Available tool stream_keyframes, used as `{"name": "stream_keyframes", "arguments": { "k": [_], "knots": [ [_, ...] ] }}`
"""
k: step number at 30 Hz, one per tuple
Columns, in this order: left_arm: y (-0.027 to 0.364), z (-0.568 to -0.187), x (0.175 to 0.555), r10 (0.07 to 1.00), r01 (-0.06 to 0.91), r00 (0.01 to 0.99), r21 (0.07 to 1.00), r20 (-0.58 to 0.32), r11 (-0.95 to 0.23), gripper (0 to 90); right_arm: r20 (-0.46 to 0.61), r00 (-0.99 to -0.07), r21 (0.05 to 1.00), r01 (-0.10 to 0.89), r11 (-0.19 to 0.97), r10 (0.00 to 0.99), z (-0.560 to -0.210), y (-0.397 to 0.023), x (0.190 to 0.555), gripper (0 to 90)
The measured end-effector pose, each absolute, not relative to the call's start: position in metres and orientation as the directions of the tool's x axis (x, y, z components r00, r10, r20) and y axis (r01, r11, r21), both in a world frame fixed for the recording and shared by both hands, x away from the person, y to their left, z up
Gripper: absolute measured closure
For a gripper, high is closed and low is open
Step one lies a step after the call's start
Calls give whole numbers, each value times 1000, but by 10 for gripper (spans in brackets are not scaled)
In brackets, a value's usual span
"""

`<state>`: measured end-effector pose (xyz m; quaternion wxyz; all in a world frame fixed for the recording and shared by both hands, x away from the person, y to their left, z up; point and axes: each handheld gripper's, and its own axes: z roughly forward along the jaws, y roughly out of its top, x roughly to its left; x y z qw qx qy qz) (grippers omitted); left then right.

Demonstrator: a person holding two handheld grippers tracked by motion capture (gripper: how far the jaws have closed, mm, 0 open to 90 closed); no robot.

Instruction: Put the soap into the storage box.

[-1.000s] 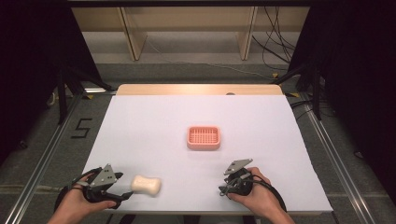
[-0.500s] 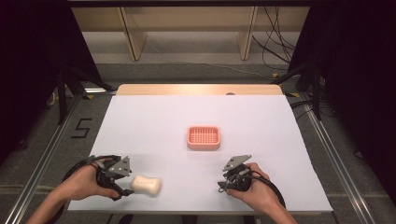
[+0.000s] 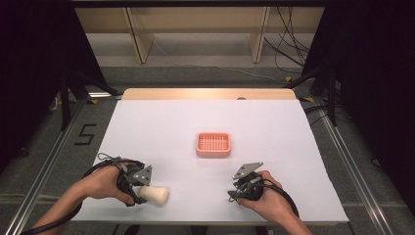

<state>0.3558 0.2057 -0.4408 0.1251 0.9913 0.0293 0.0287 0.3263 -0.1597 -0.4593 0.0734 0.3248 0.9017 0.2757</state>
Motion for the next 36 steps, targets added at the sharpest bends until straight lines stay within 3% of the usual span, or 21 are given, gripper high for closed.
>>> {"name": "stream_keyframes", "arguments": {
  "k": [21, 36],
  "knots": [
    [193, -456, 363, -11, -16, 1000, 182, 28, -983, 306, 41, -790, 549, 529, 647, 611, -461, -158, 328, 618],
    [189, -463, 365, -33, -36, 999, 157, 23, -987, 384, 55, -782, 542, 546, 639, 621, -461, -156, 327, 617]
  ]
}}
